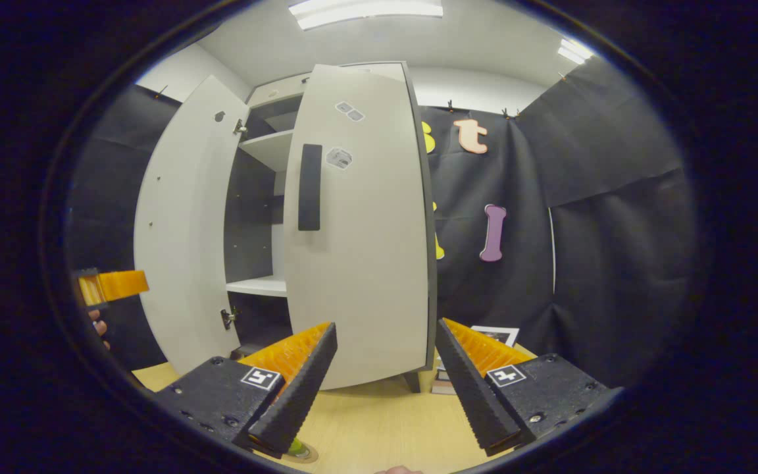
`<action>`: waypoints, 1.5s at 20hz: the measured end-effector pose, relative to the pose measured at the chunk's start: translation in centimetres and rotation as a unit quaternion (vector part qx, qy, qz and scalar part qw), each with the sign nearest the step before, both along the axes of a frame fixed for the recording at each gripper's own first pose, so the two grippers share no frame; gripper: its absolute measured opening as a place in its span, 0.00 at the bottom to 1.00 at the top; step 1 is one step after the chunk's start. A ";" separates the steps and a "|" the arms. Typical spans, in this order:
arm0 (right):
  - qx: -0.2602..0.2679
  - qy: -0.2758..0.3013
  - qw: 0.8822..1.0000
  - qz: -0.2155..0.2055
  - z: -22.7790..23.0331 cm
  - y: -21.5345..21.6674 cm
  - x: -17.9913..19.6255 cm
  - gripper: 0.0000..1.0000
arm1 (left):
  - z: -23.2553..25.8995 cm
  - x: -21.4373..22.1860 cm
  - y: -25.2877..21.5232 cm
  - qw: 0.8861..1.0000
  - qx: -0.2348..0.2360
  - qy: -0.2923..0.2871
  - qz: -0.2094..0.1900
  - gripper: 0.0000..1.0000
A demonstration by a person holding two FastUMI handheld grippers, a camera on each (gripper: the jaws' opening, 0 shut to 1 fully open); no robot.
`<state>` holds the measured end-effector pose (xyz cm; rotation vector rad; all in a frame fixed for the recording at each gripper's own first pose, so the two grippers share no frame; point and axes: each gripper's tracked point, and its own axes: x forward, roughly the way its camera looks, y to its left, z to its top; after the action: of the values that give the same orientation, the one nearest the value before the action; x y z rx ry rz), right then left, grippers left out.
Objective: Grasp the bottle in the cabinet with the left hand and place it on the coaster, then close the right door with the right hand and the left door with the left hand.
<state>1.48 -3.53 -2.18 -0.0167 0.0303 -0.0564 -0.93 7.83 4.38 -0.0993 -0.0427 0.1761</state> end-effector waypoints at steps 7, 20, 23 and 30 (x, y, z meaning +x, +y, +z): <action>0.021 0.020 0.999 0.015 -1.0 0.6 -0.4 0.99 | 7.9 0.7 14.8 0.984 0.090 -0.045 0.148 0.95; 0.030 -0.003 0.999 -0.015 0.7 -3.0 -1.0 0.99 | 8.1 4.9 17.4 0.978 0.132 -0.035 0.157 0.92; 0.034 -0.004 0.999 -0.013 0.8 -3.1 -0.8 0.99 | 8.0 6.3 14.0 0.984 0.132 -0.034 0.113 0.92; 0.038 -0.006 0.999 -0.021 1.3 -4.3 -2.2 0.99 | 6.7 9.4 6.7 0.995 0.091 -0.037 0.008 0.99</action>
<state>-0.74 -7.78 -0.90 0.0610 0.0211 -0.0976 8.51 14.56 11.08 0.0756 -0.1337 0.1830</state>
